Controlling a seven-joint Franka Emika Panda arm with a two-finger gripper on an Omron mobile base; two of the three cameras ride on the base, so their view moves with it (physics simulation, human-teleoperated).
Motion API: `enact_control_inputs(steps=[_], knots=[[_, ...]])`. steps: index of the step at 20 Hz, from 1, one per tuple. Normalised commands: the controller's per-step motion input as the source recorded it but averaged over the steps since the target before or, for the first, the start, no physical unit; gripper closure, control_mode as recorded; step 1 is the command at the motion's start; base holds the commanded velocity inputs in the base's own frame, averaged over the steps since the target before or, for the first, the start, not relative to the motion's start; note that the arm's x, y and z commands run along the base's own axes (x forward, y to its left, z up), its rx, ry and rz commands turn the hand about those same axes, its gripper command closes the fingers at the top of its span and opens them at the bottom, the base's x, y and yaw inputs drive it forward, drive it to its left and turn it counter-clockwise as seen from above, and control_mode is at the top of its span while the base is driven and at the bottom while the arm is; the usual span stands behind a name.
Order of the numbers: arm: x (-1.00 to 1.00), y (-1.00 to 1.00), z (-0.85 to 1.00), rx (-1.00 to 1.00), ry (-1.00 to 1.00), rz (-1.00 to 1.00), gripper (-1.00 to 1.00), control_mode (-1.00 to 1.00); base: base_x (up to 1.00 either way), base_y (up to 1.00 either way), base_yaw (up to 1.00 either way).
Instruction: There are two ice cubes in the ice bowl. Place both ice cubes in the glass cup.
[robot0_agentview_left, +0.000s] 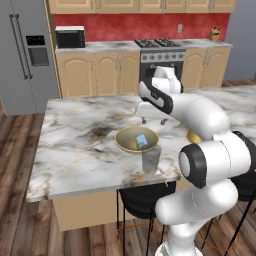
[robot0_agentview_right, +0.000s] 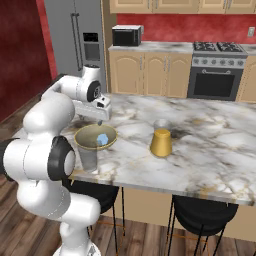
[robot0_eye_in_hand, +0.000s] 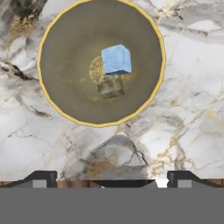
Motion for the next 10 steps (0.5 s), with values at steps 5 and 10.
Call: enact_control_inputs(steps=[5, 10], knots=[[0.1, 0.0, -0.44, 0.0, 0.0, 0.0, -1.0, -1.0, 0.0, 0.0, 0.0], [0.31, 0.05, -0.37, -0.03, 0.0, 0.0, -1.0, -1.0, 0.0, 0.0, 0.0]])
